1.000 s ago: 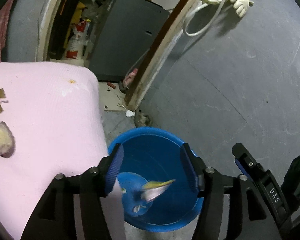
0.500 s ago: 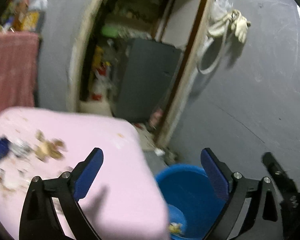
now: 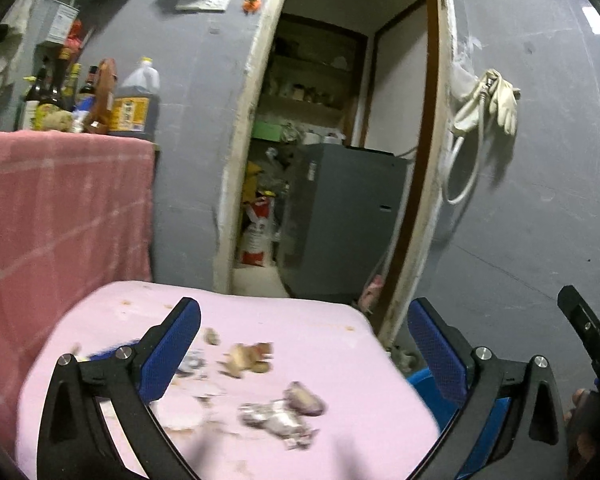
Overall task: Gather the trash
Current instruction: 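Move both open tools back over the remaining trash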
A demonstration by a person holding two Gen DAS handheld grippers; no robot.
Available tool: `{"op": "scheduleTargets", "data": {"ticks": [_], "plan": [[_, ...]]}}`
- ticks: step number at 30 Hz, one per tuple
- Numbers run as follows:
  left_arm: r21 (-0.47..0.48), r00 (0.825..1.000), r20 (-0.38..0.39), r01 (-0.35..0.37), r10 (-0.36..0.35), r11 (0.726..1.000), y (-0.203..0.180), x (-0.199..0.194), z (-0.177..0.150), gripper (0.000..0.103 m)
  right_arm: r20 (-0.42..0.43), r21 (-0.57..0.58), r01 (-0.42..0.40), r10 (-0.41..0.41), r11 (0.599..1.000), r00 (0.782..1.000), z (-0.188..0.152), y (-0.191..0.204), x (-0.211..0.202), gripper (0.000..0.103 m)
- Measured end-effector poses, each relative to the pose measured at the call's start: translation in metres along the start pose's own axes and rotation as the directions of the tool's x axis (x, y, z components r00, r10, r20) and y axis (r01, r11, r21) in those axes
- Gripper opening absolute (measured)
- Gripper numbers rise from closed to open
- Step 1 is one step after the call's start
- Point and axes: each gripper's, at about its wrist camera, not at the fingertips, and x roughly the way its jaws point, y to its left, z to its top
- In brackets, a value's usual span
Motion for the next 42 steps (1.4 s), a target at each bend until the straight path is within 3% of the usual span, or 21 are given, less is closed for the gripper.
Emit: {"op": "scheduleTargets", "data": {"ticks": [6, 16, 23, 29, 35, 42], "plan": [[0.005, 0.999, 0.015, -0.050, 0.050, 0.999, 0.033, -0.018, 0.003, 0.101, -0.010, -0.060, -0.064, 0.064, 0.996, 0.998, -0.007, 0.033, 0.009, 0.103], [0.001, 0.987, 0.011, -0.158, 0.158, 0.987, 0.085, -0.036, -0.012, 0.101, -0.097, -0.105, -0.186, 0.176, 0.977, 0.980, -0.026, 0.080, 0.030, 0.103], [-0.005, 0.975, -0.045, -0.219, 0.219, 0.976, 0.126, -0.036, -0.031, 0.101, -0.190, -0.119, -0.248, 0.223, 0.961, 0.956, -0.046, 0.104, 0.044, 0.103], [0.002, 0.966, -0.128, -0.227, 0.226, 0.974, 0.152, -0.023, -0.042, 0.101, -0.283, -0.121, -0.283, 0.240, 0.951, 0.929, -0.061, 0.120, 0.057, 0.103], [-0.023, 0.954, -0.230, -0.204, 0.194, 0.979, 0.173, -0.003, -0.045, 0.101, -0.411, -0.106, -0.306, 0.238, 0.946, 0.880, -0.076, 0.131, 0.075, 0.103], [-0.013, 0.941, -0.298, -0.172, 0.160, 0.985, 0.177, 0.016, -0.047, 0.101, -0.547, -0.090, -0.340, 0.239, 0.936, 0.802, -0.093, 0.138, 0.094, 0.103]]}}
